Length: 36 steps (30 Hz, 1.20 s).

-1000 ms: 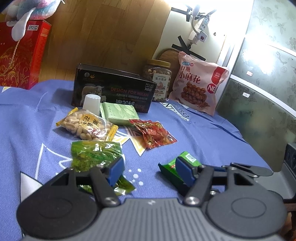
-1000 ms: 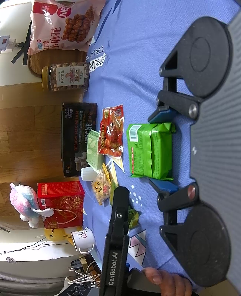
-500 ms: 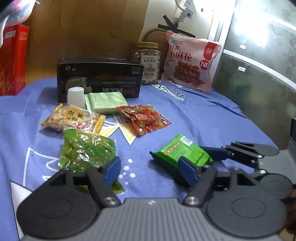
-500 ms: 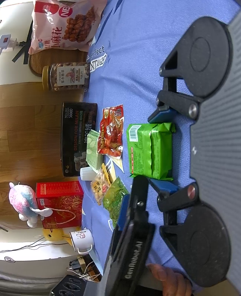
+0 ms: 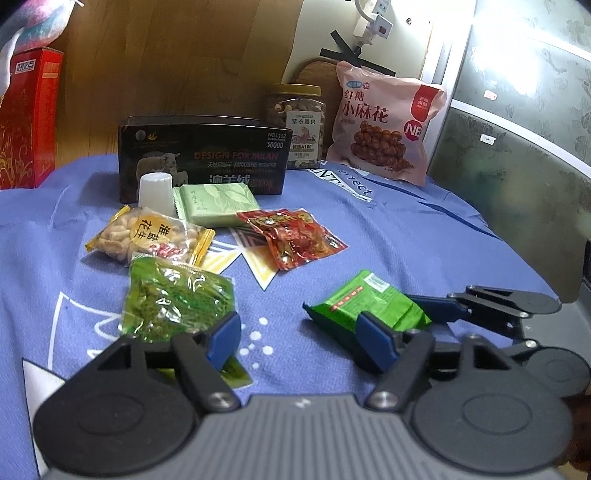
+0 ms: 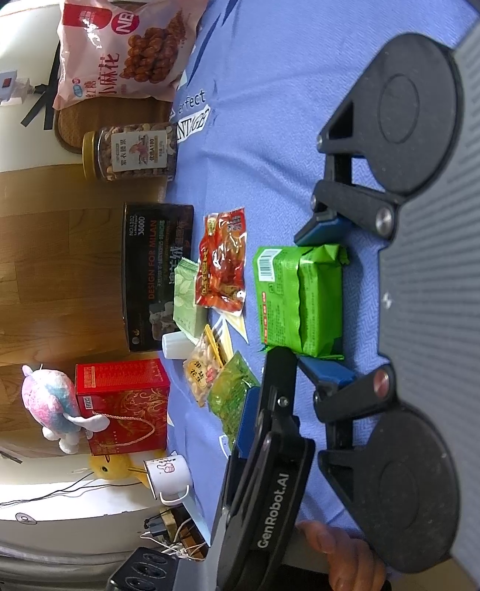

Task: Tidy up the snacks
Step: 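Carry the green packet over the black tin and open the right tool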

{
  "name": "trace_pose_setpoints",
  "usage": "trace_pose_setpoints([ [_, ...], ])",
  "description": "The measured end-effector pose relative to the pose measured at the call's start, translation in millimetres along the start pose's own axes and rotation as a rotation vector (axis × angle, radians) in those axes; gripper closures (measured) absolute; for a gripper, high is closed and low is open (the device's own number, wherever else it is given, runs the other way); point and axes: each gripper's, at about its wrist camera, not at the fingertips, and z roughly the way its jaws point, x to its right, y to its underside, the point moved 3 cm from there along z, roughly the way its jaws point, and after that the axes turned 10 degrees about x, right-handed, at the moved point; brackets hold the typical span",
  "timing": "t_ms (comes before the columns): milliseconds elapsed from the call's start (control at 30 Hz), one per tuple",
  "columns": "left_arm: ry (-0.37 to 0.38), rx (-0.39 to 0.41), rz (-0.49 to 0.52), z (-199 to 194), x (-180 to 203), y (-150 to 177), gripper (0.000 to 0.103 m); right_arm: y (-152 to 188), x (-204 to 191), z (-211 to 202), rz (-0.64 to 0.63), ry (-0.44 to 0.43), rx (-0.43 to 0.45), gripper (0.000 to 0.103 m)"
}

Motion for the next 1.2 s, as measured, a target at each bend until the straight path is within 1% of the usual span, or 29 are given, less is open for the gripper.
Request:
trace_pose_setpoints([
  [167, 0.017, 0.007, -0.029, -1.1, -5.0, -0.9, 0.032, -0.2, 5.0, -1.6, 0.042, -0.022, 0.008, 0.036],
  [333, 0.044, 0.017, -0.084, -3.9, -11.7, -1.3, 0.032, -1.2, 16.1, -2.0, 0.133, -0.059, 0.019, 0.037],
  [467, 0.083, 0.036, -0.136, -5.9, -18.2, -2.9, 0.034, -1.7, 13.4, -2.5, 0.123, -0.050, 0.018, 0.037],
  [533, 0.102, 0.064, -0.181, -9.5, -24.3, -3.7, 0.039, -1.9, 12.8, -4.1, 0.118, -0.026, 0.023, 0.038],
  [567, 0.098, 0.084, -0.208, -12.4, -28.3, -3.8, 0.043, -2.0, 14.5, -5.5, 0.132, -0.021, 0.026, 0.039],
  [633, 0.095, 0.123, -0.253, -18.3, -34.3, -4.1, 0.043, -2.0, 18.3, -7.9, 0.194, -0.032, 0.032, 0.039],
  [733, 0.117, 0.175, -0.295, -26.0, -40.6, -5.2, 0.043, -7.1, 19.4, -7.8, 0.251, -0.045, 0.052, 0.040],
  [833, 0.136, 0.182, -0.311, -25.6, -42.3, -6.4, 0.043, -23.2, 16.6, -1.7, 0.255, -0.052, 0.061, 0.040],
  [1000, 0.201, 0.205, -0.342, -27.5, -46.7, -6.7, 0.043, -69.8, 27.1, 18.8, 0.313, -0.069, 0.132, 0.040],
  [1100, 0.234, 0.211, -0.386, -28.0, -53.3, -6.8, 0.043, -110.9, 37.2, 48.6, 0.306, -0.071, 0.161, 0.040],
  [1200, 0.260, 0.188, -0.440, -22.2, -60.4, -5.6, 0.043, -146.3, 43.1, 90.1, 0.260, -0.039, 0.149, 0.040],
])
